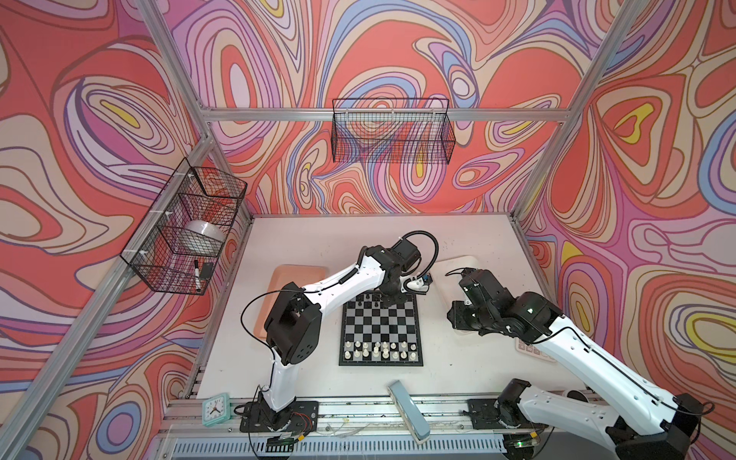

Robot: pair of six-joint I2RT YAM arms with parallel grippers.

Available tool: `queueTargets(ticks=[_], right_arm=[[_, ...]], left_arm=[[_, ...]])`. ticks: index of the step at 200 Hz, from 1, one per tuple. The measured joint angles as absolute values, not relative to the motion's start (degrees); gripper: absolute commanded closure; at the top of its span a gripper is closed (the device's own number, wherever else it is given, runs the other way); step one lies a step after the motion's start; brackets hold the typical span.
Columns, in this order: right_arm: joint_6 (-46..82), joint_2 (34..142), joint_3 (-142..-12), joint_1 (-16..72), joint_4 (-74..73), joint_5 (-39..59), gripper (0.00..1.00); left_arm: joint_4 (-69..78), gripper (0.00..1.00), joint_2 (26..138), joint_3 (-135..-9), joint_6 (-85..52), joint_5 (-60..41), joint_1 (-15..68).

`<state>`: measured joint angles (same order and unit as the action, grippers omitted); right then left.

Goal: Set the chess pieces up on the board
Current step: 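Carry the black pawn with the left gripper over the board's far row, then lower the black pawn onto the far row and open the left gripper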

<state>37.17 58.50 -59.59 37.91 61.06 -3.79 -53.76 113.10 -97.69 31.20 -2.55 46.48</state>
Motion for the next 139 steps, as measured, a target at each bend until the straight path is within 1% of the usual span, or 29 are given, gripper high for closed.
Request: queueTargets(ticks=[51,139], right_arm=[[37.19,58.0,-58.76,37.91,61.12,-3.77,0.71],[37.21,57.87,-57.34,37.91,60.88,-3.62,0.71]], left_arm=[[-51.11,0.89,114.65,-94.04,30.81,-1.76,46.46],[-49.08,0.89,118.24,-93.89,30.33,-0.19,46.46]])
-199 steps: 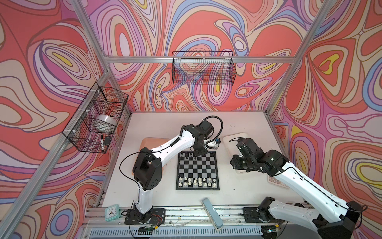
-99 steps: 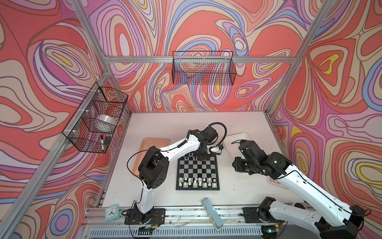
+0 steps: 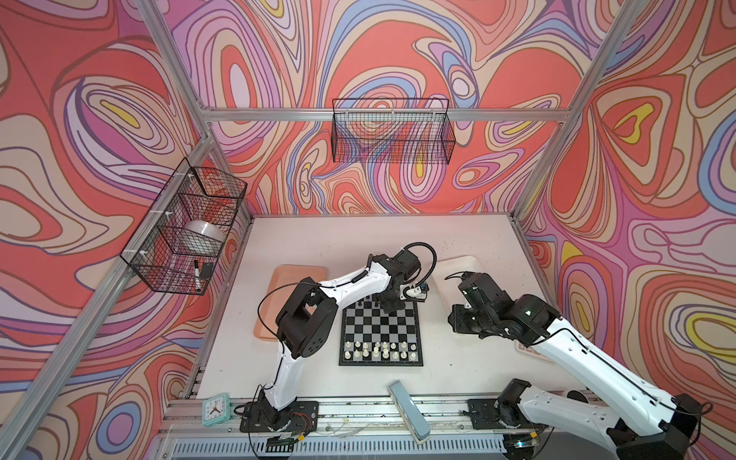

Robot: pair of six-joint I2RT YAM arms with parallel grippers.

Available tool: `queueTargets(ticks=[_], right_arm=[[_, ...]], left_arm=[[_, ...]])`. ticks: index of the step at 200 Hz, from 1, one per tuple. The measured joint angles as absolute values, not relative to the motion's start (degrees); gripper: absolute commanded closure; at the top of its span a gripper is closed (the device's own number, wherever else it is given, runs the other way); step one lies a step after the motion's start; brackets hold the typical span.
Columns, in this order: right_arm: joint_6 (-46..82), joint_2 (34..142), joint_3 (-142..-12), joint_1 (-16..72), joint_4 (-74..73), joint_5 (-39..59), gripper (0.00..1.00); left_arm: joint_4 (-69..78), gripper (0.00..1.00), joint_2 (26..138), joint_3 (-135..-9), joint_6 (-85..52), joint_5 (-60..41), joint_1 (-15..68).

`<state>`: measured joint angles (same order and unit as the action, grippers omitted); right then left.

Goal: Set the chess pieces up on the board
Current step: 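Lower the black pawn onto the far row and open the left gripper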

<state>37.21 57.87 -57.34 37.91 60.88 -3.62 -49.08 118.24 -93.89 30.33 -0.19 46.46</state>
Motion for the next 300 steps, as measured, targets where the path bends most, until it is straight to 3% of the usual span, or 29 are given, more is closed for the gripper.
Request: queueTargets(ticks=[120,185,300], right_arm=[[37.21,57.8,-55.64,37.89,59.57,-3.2,0.71],[37.19,57.82,-55.53,37.91,59.11,-3.07,0.71],[37.15,58.41,-55.48,37.91,58.37,-3.01,0.71]], left_arm=[[-48.34,0.87,119.92,-95.26,29.87,0.58,46.46],[-48.18,0.68,120.22,-95.29,29.71,0.75,46.46],[-50.17,0.63,115.48,-95.29,29.93,1.54,46.48]])
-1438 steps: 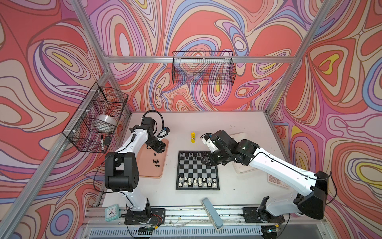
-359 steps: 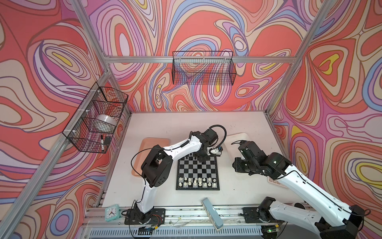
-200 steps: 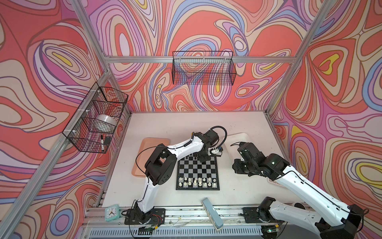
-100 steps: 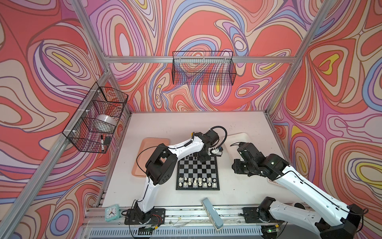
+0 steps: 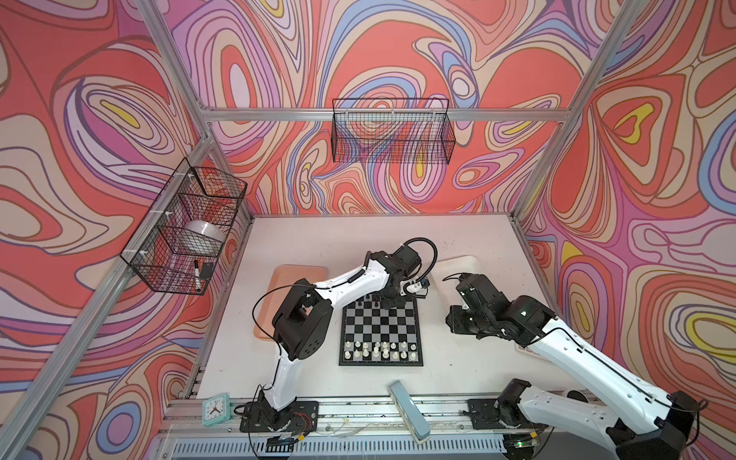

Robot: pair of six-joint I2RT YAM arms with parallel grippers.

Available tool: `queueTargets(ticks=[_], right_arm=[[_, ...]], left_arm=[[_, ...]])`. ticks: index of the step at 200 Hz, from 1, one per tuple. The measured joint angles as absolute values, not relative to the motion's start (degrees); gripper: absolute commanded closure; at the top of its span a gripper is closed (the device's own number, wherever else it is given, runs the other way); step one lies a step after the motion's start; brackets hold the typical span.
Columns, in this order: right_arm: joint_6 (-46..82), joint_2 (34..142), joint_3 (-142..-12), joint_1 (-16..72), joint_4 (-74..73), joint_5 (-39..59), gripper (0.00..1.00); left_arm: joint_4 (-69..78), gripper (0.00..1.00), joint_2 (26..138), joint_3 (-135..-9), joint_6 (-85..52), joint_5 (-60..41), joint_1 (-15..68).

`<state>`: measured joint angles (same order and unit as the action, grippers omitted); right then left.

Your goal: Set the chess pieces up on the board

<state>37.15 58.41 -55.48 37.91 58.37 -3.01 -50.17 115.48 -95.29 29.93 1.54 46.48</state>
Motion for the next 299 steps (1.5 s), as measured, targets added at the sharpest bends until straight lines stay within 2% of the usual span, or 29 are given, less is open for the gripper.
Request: queueTargets(ticks=[70,95,127,181,229,299], right_arm=[[34.76,59.0,-55.57,37.91,55.86,1.37,0.71],[33.01,60.71,-57.06,37.91,54.74,3.33,0.71],[31.24,63.9,-57.91,37.89,52.03,5.1,0.71],[29.8,66.98,-58.15,37.89,49.47,6.66,0.72],[29.34,67.9,-58.3,37.91,49.01,6.94,0.72],[29.23,67.48,-58.3,37.89,48.99,6.92,0.72]], left_arm=[[-53.43,0.6,105.71,-95.11,30.68,-0.36,43.86],[-54.08,0.62,97.27,-92.31,30.44,-2.22,36.16],[-54.63,0.65,85.91,-82.78,30.13,-3.2,24.91],[-55.05,0.69,76.64,-65.58,29.74,-5.37,11.79],[-54.35,0.69,75.9,-61.19,28.82,-5.17,3.09],[-52.36,0.73,82.98,-62.26,19.27,1.02,1.87]])
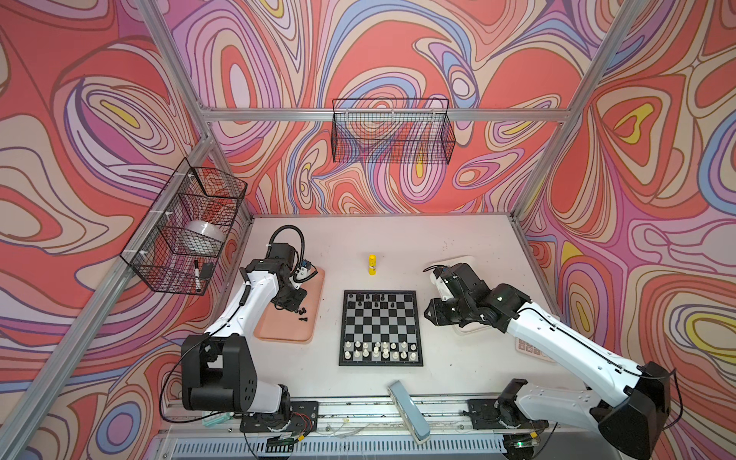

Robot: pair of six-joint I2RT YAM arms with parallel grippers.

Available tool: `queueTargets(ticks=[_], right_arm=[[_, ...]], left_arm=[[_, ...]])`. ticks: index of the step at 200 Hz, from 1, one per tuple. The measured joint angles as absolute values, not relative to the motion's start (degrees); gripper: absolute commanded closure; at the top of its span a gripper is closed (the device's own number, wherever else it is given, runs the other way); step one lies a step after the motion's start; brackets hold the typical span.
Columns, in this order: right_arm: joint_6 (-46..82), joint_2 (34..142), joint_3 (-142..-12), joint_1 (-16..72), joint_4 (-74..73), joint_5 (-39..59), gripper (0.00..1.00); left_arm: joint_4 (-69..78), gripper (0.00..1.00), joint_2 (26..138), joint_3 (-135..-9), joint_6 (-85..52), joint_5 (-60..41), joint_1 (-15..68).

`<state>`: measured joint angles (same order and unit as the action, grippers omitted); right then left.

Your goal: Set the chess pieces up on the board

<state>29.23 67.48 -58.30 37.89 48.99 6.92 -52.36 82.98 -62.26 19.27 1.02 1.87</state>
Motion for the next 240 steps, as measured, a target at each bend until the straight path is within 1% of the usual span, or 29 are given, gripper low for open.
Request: queueTargets(ticks=[106,135,150,158,175,189,240], right_arm=[[29.69,65.89,-57.54,37.91,48.07,6.96,0.72],[29.91,65.76,-57.39,37.89,47.94,6.96,0.72],[30.11,65.71,-57.36,37.89,47.94,6.96,0.72],[30.13,65.67,-57.3,37.89,47.92,6.96,0.72],[30.33,65.65,-57.06,37.89,47.83,6.96,0.72],[30.41,65.65,-56.88,37.89,47.75,6.96,0.72],[30.72,65.65,-56.55,37.89,47.27,7.03,0.72]], left_arm=[[-50.76,0.78,90.56,-63.13,5.67,3.09,1.13],[-49.67,0.77,91.46,-63.13,3.09,3.27,1.13],[-49.28,0.72,92.31,-63.13,2.11,3.07,1.1],[-49.15,0.71,92.71,-63.13,1.72,2.85,1.08],[-48.93,0.71,93.45,-63.13,0.99,2.31,1.02],[-48.84,0.75,94.0,-63.13,0.49,1.98,0.99],[-48.82,0.75,96.53,-63.77,-0.69,1.23,-0.99]])
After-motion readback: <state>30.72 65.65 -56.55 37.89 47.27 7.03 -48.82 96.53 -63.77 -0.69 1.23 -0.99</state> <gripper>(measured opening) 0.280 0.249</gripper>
